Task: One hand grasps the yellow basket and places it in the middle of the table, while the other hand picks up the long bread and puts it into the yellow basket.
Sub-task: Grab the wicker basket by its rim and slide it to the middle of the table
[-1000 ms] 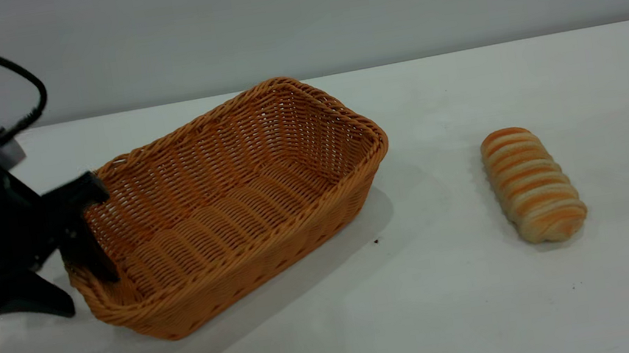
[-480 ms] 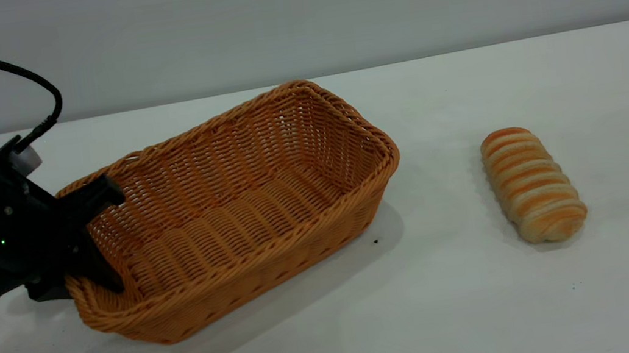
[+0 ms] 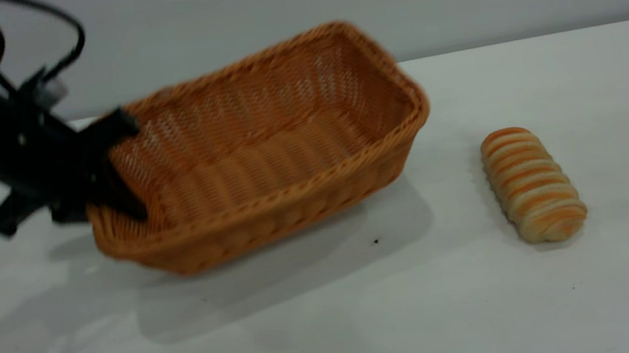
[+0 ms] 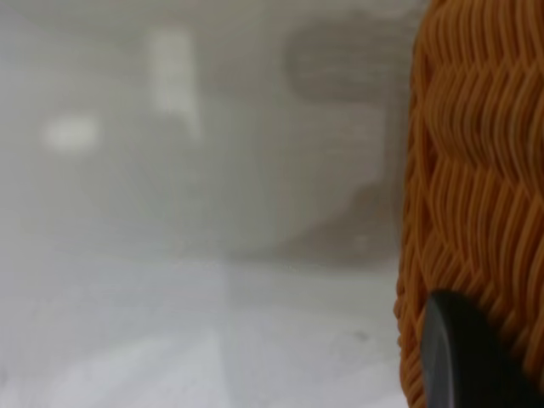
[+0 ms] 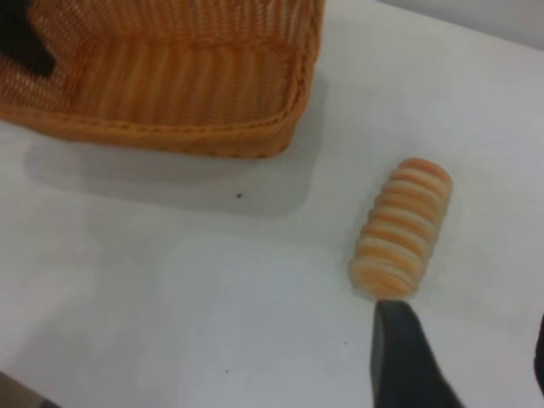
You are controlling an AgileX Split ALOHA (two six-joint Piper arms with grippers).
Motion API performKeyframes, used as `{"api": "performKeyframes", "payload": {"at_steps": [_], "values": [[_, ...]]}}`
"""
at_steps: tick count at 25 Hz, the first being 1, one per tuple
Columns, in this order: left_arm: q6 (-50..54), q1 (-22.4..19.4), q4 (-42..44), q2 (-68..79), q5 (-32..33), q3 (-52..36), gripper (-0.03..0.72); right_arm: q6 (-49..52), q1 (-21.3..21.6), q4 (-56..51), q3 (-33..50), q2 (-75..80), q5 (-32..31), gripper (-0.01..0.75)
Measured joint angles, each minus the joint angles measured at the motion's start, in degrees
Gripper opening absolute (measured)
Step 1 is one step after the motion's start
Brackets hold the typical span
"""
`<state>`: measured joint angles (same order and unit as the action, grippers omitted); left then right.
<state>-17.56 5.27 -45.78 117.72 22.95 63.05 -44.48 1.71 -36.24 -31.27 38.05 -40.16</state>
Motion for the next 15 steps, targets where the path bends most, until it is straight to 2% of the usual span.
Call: {"api": "performKeyframes", "payload": {"at_steps": [7, 11, 15], "values": [[5.55, 0.00, 15.04, 6.05, 13.60, 12.61, 0.098, 0.00, 0.00, 0.02, 0.00, 0.00, 0.00, 0.415], [8.25, 0.00, 20.34, 8.69, 15.50, 16.16, 0.098, 0.00, 0.00, 0.32, 0.00, 0.00, -0.04, 0.415], [8.54, 0.00, 20.38, 10.23, 15.50, 16.96, 0.098, 0.00, 0.00, 0.44, 0.00, 0.00, -0.04, 0.415]]}}
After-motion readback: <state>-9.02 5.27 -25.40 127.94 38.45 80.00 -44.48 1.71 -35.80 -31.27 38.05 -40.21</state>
